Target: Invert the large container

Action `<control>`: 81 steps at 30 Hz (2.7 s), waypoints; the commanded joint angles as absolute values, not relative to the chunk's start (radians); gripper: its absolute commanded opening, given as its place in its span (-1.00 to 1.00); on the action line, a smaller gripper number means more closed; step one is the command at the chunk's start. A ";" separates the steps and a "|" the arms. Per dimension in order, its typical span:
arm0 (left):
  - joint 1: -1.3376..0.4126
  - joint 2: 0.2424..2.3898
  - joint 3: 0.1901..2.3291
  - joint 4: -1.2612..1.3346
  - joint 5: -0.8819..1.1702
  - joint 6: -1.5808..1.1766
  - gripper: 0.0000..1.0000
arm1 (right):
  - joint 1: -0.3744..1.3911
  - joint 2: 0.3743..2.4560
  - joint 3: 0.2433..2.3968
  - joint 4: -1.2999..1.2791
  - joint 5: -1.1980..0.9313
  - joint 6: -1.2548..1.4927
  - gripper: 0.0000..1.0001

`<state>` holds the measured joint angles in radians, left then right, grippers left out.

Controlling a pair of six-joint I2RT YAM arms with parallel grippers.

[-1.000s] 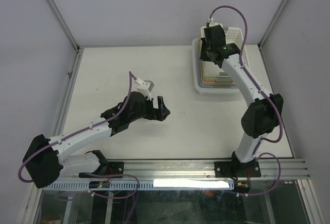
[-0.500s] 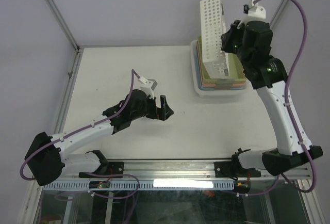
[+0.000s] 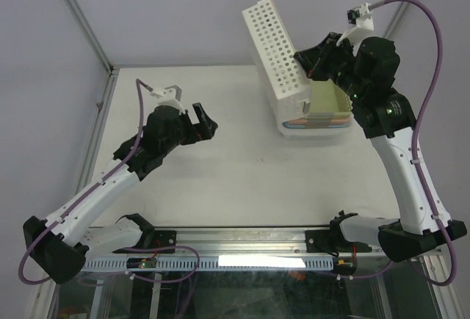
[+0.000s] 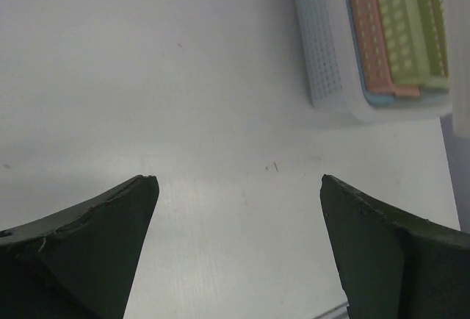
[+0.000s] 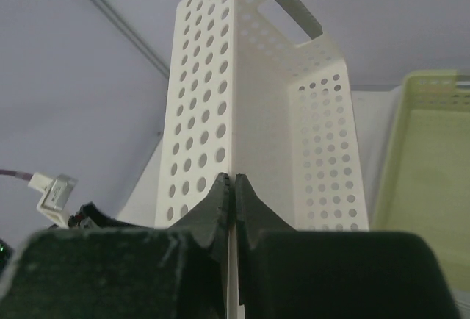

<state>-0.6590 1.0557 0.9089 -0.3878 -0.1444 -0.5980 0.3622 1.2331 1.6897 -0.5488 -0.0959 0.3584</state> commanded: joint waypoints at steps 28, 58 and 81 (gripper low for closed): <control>-0.620 0.893 1.340 -0.756 -0.602 -0.637 0.98 | 0.762 1.674 1.162 0.441 -0.316 1.281 -1.00; -0.592 1.092 1.136 -0.602 -0.185 -0.510 0.98 | 0.721 1.266 0.967 -0.279 0.030 0.743 0.43; -0.414 1.042 1.149 -0.593 -0.148 -0.546 0.98 | 1.117 1.468 0.735 0.239 -0.004 0.600 0.42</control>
